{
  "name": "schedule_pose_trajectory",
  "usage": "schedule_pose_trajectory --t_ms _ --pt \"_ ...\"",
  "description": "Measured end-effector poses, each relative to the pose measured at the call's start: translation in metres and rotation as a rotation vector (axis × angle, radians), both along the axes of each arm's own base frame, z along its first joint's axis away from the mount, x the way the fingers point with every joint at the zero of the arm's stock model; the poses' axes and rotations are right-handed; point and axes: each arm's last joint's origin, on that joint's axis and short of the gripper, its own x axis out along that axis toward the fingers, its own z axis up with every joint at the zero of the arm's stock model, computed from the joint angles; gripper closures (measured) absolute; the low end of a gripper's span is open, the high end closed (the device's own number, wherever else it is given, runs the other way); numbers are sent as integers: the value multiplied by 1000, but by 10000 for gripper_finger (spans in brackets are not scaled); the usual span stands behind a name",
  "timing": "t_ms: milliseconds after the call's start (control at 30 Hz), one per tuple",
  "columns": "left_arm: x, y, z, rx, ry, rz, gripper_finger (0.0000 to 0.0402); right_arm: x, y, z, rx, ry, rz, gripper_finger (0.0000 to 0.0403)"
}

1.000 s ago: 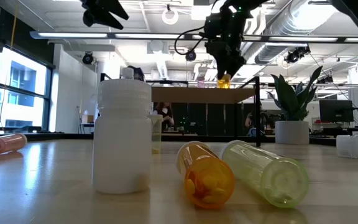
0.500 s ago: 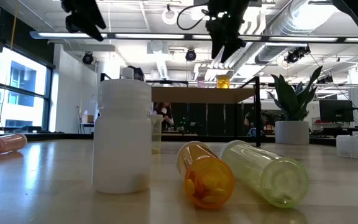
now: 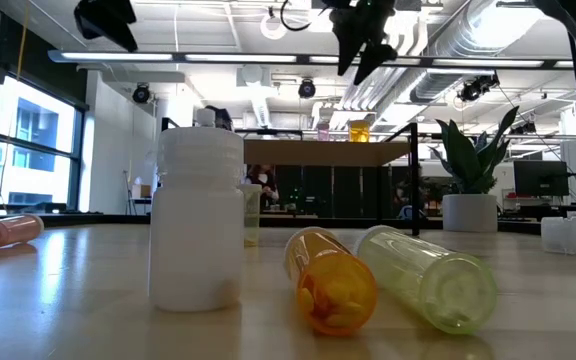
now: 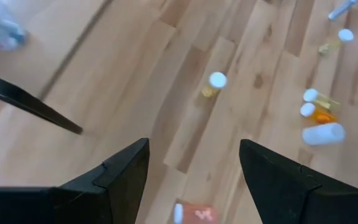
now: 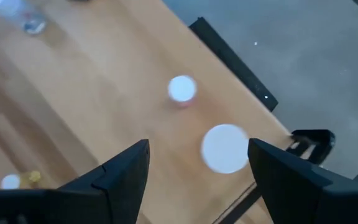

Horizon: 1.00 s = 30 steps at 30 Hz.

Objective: Pick and place medicine bottles onto shelf by color
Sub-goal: Put the left small orange pill bottle on the shelf

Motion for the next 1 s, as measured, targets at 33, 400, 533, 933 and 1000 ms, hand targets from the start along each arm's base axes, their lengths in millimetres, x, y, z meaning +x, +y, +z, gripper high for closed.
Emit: schedule_pose_trajectory --t_ms 33,400,533,933,1000 --pt "0 -5 0 -6 -2 -10 161 2 4 0 3 4 11 139" --pt "-10 -66 0 -59 -37 -169 161 20 36 -1 27 -4 69 139" --pt "-15 -88 -2 -36 -46 -208 161 24 45 -1 36 -8 78 139" --pt "-11 -158 -37 0 67 -265 161 32 63 -1 39 -7 128 139" --pt "-12 -168 -42 -16 77 -232 161 33 65 -1 39 -7 135 139"
